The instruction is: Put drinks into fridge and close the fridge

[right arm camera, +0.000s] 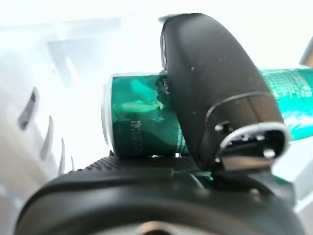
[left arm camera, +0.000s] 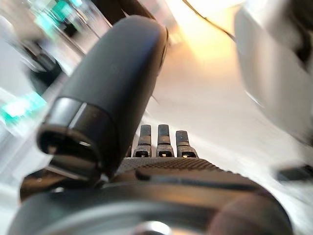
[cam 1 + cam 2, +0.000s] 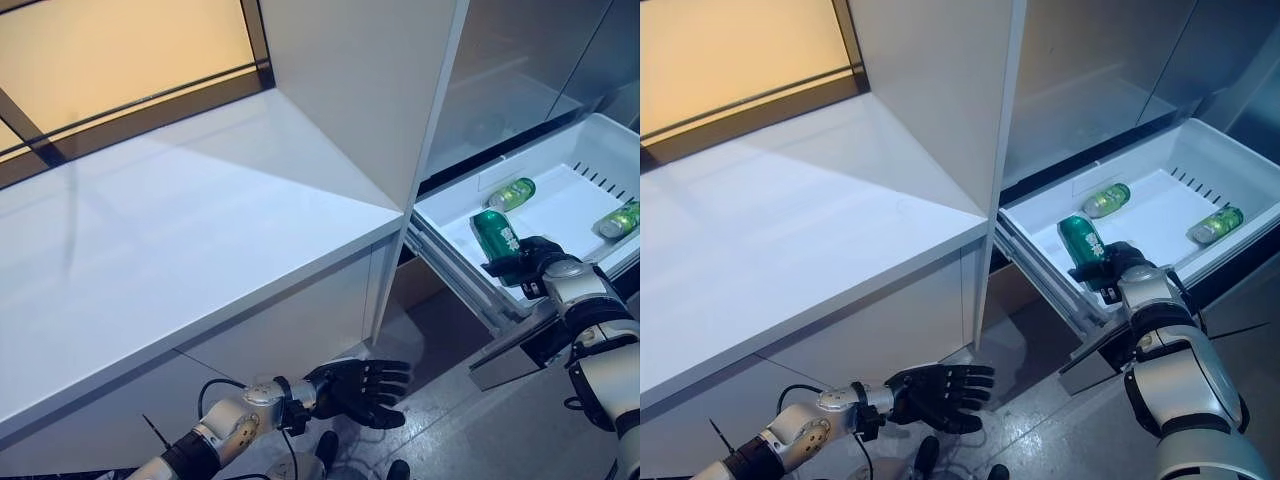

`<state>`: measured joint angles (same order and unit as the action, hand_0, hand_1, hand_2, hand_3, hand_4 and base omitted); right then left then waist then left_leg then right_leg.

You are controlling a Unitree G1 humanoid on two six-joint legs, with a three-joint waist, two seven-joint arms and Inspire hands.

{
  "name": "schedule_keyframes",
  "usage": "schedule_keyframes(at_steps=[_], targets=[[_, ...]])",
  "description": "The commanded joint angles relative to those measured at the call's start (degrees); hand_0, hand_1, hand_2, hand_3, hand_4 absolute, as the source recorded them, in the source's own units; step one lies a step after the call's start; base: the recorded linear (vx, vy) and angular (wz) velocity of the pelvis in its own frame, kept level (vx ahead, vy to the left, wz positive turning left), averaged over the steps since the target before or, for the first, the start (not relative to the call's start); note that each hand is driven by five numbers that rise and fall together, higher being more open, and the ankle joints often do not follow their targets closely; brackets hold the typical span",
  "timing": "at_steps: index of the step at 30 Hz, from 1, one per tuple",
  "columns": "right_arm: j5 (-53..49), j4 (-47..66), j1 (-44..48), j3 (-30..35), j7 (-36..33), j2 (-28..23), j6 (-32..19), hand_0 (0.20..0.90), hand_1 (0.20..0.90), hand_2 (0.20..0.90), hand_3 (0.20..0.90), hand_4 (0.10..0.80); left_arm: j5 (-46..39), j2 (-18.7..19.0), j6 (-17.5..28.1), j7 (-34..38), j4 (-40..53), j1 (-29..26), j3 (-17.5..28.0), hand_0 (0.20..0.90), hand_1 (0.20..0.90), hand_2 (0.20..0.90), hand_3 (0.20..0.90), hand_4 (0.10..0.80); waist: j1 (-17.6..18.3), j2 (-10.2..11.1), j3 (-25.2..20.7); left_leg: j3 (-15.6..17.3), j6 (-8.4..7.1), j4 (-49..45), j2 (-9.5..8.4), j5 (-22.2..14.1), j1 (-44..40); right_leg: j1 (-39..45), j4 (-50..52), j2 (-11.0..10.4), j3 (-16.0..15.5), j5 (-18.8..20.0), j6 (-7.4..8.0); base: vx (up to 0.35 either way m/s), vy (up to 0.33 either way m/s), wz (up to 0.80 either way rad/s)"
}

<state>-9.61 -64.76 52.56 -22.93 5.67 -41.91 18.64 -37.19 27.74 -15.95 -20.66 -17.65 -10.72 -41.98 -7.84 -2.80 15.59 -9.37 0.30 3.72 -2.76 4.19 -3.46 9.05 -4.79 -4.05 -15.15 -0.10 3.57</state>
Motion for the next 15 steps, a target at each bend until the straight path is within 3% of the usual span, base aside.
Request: schedule_keyframes(at_steps=[1,7,10,15], targets=[[2.92,2.79,9.7,-2.67,1.0,-9.06,-0.99,0.3,0.3,0.3,0.2,0.1,4.38,0.43,5.81,3.08,-1.29,0.19,0.95,0.9,0.9,0.9,0.9,0.8,-0.84,1.11,0.25,4.7,-0.05,-6.0,-1.25,-4.71,3.33,-6.49,10.31,1.94,2.93,-4.45,-1.34,-0.103,-0.021,-0.01],[3.68,3.83,8.61,-1.85,1.79,-10.46,-0.88,0.3,0.3,0.3,0.2,0.1,13.7,0.18,10.4,10.32,-12.12,1.57,5.79,0.9,0.9,0.9,0.9,0.8,-0.78,0.98,2.89,5.64,0.12,-7.33,-1.17,-4.88,5.8,-9.25,11.12,1.91,3.75,-4.02,-1.42,-0.066,-0.02,-0.04],[4.78,4.79,7.93,-1.01,2.38,-11.49,-0.84,0.3,0.3,0.3,0.2,0.1,20.37,0.18,13.22,15.08,-19.17,3.32,10.39,0.9,0.9,0.9,0.9,0.8,-1.09,0.95,4.31,6.08,0.17,-8.21,-1.19,-5.08,7.4,-10.86,11.79,1.74,3.94,-3.99,-1.41,-0.053,-0.012,-0.11],[6.99,4.14,8.04,-0.93,2.94,-12.05,-1.55,0.3,0.3,0.3,0.2,0.1,22.18,-0.97,13.04,18.76,-25.44,4.85,16.2,0.9,0.9,0.9,0.9,0.8,-1.75,0.86,5.4,6.34,0.29,-9.41,-1.28,-5.29,8.95,-12.54,13.07,1.43,3.75,-4.1,-1.5,-0.011,0.001,-0.01]])
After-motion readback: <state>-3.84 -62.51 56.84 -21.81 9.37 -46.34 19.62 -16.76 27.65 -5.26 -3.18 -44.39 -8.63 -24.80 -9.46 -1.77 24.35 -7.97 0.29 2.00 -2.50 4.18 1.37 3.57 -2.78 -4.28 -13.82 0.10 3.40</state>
